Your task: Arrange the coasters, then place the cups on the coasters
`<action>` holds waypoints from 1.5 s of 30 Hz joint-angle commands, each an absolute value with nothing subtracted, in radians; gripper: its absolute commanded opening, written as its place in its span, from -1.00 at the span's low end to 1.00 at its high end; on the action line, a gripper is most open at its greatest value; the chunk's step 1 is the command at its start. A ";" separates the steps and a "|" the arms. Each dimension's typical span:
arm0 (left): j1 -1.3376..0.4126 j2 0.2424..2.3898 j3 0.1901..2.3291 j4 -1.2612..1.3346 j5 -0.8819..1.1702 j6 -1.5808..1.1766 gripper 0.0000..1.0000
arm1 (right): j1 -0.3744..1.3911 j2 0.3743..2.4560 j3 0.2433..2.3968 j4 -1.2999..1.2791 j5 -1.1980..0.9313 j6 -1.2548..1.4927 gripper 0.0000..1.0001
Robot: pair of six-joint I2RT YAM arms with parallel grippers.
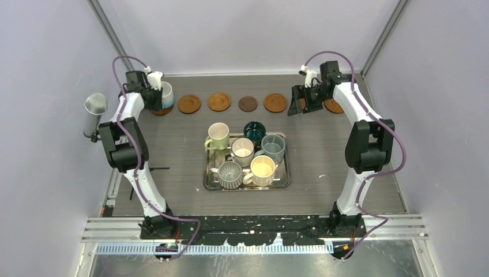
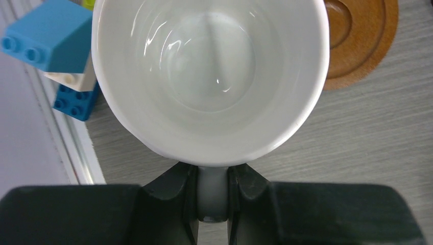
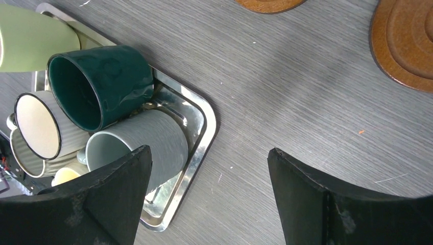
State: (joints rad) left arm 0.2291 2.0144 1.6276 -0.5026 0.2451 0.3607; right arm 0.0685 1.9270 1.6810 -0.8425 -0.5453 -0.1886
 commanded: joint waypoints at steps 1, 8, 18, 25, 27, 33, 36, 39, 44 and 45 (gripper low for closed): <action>0.260 1.993 1.644 -0.288 0.268 0.364 -1.00 | 0.066 1.922 1.724 -0.836 -0.581 -0.209 0.76; 0.278 2.045 1.684 -0.302 0.256 0.318 -1.00 | 0.065 1.912 1.712 -0.839 -0.578 -0.218 0.76; 0.291 2.080 1.684 -0.275 0.240 0.284 -1.00 | 0.066 1.918 1.714 -0.847 -0.584 -0.224 0.76; 0.292 2.088 1.682 -0.293 0.239 0.289 -0.76 | 0.066 1.919 1.717 -0.848 -0.583 -0.224 0.76; 0.292 2.088 1.680 -0.300 0.235 0.290 -0.57 | 0.064 1.920 1.719 -0.847 -0.583 -0.225 0.76; 0.292 2.065 1.659 -0.328 0.232 0.288 -0.20 | 0.066 1.922 1.717 -0.851 -0.581 -0.229 0.76; 0.291 2.044 1.642 -0.345 0.230 0.289 -0.09 | 0.065 1.921 1.717 -0.850 -0.583 -0.230 0.76; 0.292 2.015 1.620 -0.362 0.231 0.286 0.11 | 0.065 1.922 1.715 -0.851 -0.585 -0.230 0.76; 0.288 1.968 1.600 -0.397 0.217 0.288 0.62 | 0.065 1.923 1.711 -0.850 -0.595 -0.229 0.76; 0.286 1.963 1.603 -0.411 0.209 0.290 0.69 | 0.065 1.923 1.710 -0.850 -0.598 -0.229 0.76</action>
